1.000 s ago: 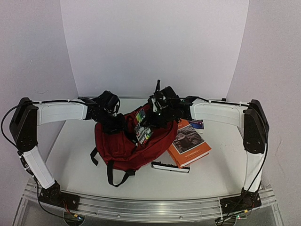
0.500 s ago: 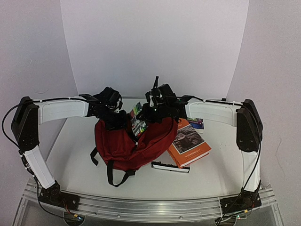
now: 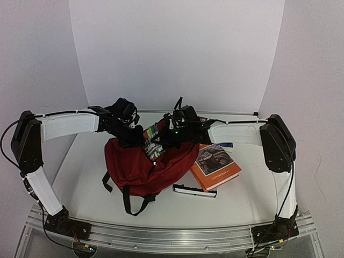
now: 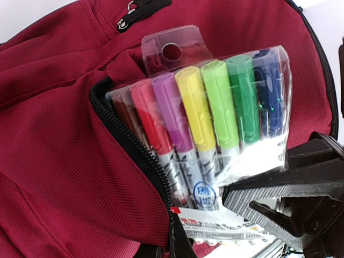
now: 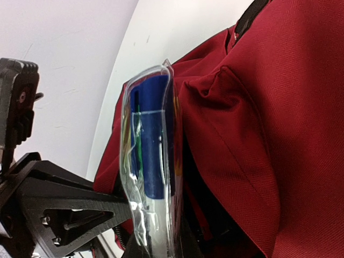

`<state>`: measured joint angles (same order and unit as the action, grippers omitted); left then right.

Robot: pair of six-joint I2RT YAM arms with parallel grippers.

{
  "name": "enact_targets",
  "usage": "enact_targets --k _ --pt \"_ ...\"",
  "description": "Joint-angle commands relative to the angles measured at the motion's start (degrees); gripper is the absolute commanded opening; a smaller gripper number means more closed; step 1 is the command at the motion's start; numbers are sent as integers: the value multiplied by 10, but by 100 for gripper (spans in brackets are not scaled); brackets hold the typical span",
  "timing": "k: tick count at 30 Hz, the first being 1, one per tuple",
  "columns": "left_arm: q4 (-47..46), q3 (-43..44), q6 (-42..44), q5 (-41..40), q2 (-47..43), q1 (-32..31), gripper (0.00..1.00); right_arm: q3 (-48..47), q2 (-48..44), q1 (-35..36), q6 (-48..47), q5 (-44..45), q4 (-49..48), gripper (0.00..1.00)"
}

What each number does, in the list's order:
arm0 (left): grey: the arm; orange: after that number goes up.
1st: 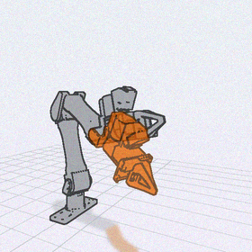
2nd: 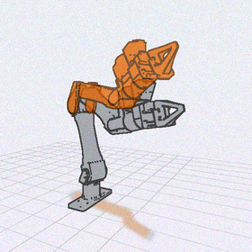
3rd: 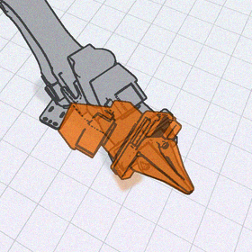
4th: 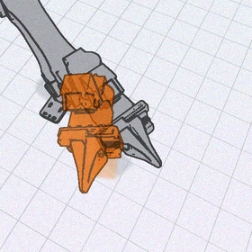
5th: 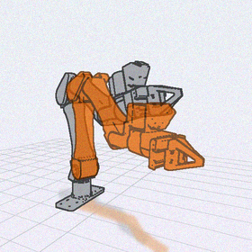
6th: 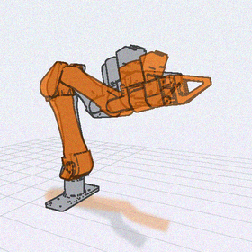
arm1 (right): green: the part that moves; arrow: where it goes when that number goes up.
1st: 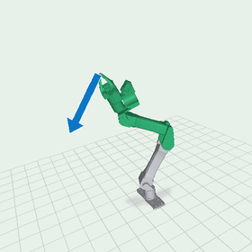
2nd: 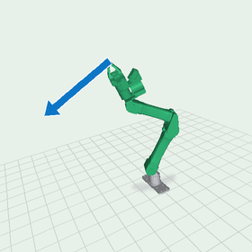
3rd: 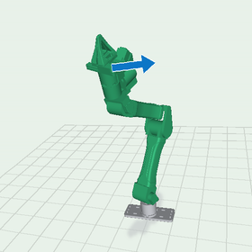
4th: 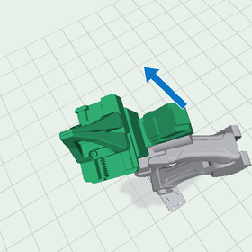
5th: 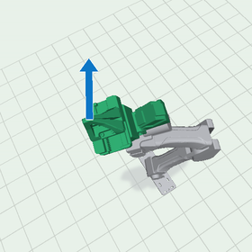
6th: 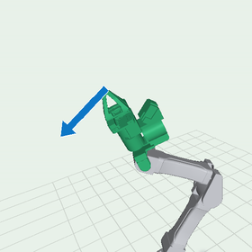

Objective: Pack the student bag
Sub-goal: Place the stationery in the student bag.

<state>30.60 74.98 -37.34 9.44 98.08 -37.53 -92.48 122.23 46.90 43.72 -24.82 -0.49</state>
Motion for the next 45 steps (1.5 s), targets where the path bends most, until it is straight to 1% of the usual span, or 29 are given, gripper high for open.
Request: enact_targets --k 1,5,8,14,20,24,28,30,31,33,35,37,40,41,43,45 --pt "-14 39 7 7 -42 13 0 0 5 15 29 -73 -64 0" --pt "-18 32 2 1 -49 27 0 0 16 21 42 -100 -63 0" --pt "-21 25 -1 -1 -53 39 0 3 19 29 43 -98 -62 0" --pt "-51 8 21 34 -60 43 0 -13 53 41 45 -111 -57 0" --pt "-70 0 29 82 -54 43 0 -57 99 54 46 -120 -55 0" --pt "-84 -12 29 99 -61 43 0 -93 125 60 42 -112 -50 0" --pt "-62 -17 21 78 -68 46 0 -104 144 60 33 -81 -29 0" --pt "-45 -25 9 71 -73 58 6 -100 142 60 24 -65 -19 6" --pt "-40 -33 1 70 -76 65 13 -97 140 59 18 -56 -13 10" --pt "-38 -54 -10 79 -88 88 21 -93 132 59 5 -38 0 19" --pt "-37 -79 -19 87 -105 111 33 -93 125 60 -4 -24 5 23" --pt "-33 -96 -25 93 -121 131 43 -99 124 60 -8 -26 5 17" --pt "-20 -118 -28 93 -143 169 52 -115 130 60 -9 -51 5 2" --pt "-17 -126 -29 90 -151 181 55 -120 132 60 -8 -63 5 0" --pt "-14 -147 -29 80 -163 205 61 -126 132 60 -6 -82 5 0" --pt "-13 -172 -31 62 -173 230 63 -130 129 60 2 -103 2 0"
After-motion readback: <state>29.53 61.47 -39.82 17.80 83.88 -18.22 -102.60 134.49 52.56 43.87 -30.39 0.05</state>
